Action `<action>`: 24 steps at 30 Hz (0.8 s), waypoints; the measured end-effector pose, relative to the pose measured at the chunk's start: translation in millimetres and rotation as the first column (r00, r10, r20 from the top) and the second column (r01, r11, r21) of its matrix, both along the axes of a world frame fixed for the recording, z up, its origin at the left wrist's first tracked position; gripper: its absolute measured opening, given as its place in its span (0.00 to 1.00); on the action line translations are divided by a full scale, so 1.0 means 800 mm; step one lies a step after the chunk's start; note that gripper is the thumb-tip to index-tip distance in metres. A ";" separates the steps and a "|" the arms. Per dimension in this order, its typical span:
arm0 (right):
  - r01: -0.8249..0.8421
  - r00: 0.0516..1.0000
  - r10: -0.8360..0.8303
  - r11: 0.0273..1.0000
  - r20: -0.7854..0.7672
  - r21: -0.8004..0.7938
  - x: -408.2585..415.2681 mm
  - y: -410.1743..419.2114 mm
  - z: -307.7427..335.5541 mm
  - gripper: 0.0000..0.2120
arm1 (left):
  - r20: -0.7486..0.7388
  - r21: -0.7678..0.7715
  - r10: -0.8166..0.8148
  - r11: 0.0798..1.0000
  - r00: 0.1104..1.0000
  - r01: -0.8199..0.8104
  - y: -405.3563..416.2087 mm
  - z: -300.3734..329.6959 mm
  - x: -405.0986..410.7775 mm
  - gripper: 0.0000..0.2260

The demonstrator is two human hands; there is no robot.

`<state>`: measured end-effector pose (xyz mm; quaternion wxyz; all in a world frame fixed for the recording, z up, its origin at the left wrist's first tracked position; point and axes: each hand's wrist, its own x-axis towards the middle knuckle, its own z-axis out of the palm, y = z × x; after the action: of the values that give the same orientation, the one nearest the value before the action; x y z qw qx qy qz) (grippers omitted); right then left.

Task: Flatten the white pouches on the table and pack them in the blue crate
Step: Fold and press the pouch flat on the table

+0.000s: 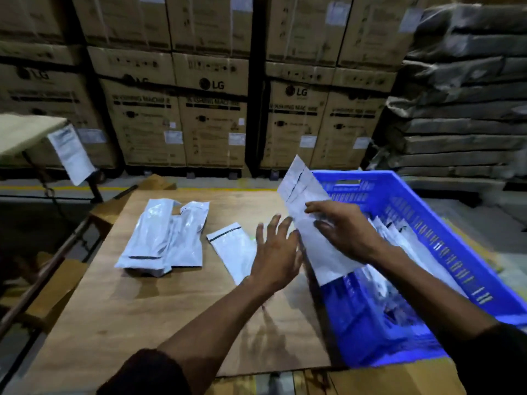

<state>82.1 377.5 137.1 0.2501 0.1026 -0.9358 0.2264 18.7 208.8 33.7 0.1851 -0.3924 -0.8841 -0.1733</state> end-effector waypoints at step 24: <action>0.306 0.848 -0.467 0.817 0.249 0.489 0.169 0.305 0.000 0.21 | 0.401 -0.508 -0.187 0.769 0.897 0.388 0.335 -0.032 0.105 0.33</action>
<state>217.4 621.4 137.3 0.0875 -0.0832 -0.9923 -0.0282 102.3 477.1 8.3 -0.1209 -0.5277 -0.8407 0.0127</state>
